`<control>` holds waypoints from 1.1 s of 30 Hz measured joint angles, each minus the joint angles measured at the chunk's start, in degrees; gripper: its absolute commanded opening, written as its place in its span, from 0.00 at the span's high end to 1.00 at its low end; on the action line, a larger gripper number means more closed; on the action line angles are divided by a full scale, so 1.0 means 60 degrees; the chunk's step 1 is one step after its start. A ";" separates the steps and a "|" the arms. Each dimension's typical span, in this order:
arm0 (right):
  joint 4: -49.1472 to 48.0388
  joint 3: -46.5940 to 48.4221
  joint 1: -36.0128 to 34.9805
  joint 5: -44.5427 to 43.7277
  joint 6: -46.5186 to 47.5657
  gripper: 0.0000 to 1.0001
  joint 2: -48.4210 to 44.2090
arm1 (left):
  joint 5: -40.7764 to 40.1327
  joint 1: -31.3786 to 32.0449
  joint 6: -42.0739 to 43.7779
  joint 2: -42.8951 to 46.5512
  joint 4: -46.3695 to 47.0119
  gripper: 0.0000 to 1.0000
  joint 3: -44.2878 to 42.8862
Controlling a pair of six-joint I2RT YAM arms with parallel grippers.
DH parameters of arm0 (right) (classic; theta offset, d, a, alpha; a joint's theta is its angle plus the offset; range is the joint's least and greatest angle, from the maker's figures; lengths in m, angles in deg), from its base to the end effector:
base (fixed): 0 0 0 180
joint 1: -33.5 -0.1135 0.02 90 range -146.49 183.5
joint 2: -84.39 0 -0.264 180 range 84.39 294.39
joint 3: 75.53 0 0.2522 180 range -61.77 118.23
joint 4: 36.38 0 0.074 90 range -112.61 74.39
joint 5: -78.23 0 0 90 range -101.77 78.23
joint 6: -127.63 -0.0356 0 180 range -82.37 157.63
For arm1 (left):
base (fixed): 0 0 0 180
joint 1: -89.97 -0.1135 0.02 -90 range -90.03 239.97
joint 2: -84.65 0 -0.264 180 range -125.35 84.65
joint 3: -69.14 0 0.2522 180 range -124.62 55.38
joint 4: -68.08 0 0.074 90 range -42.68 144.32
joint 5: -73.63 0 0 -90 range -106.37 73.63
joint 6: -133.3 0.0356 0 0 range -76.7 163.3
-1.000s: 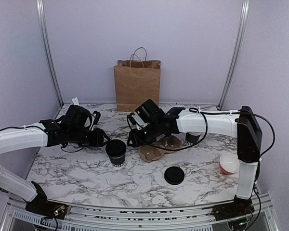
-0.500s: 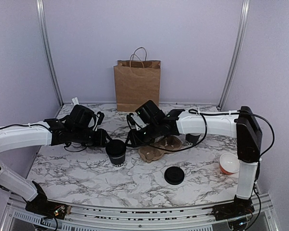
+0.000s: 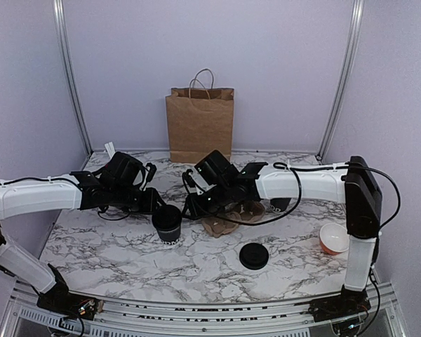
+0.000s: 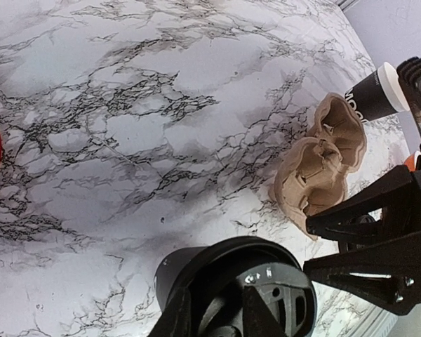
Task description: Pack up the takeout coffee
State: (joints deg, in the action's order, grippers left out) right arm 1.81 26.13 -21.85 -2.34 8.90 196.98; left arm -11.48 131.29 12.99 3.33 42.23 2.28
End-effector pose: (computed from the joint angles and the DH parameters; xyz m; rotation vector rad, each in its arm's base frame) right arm 0.2456 0.3657 0.2269 -0.6766 2.5126 0.8084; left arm 0.2292 -0.2055 0.2407 0.2758 2.3700 -0.7289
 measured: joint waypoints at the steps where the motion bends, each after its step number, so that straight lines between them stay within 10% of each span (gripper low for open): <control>1: 0.0011 0.0000 -0.0044 -0.0025 -0.0004 0.66 -0.0015 | 0.0000 0.0004 0.0015 -0.0033 0.0000 0.76 -0.0040; 33: -0.0397 -0.0718 0.0273 0.0069 -0.0266 0.65 -0.0860 | 0.0095 0.0277 0.0532 -0.0481 -0.0036 0.65 -0.0929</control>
State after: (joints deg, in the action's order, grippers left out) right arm -0.57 21.82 -20.21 -1.92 7.30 191.83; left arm -10.92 132.95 16.18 0.44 42.01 -3.29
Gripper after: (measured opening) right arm 0.351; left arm 0.346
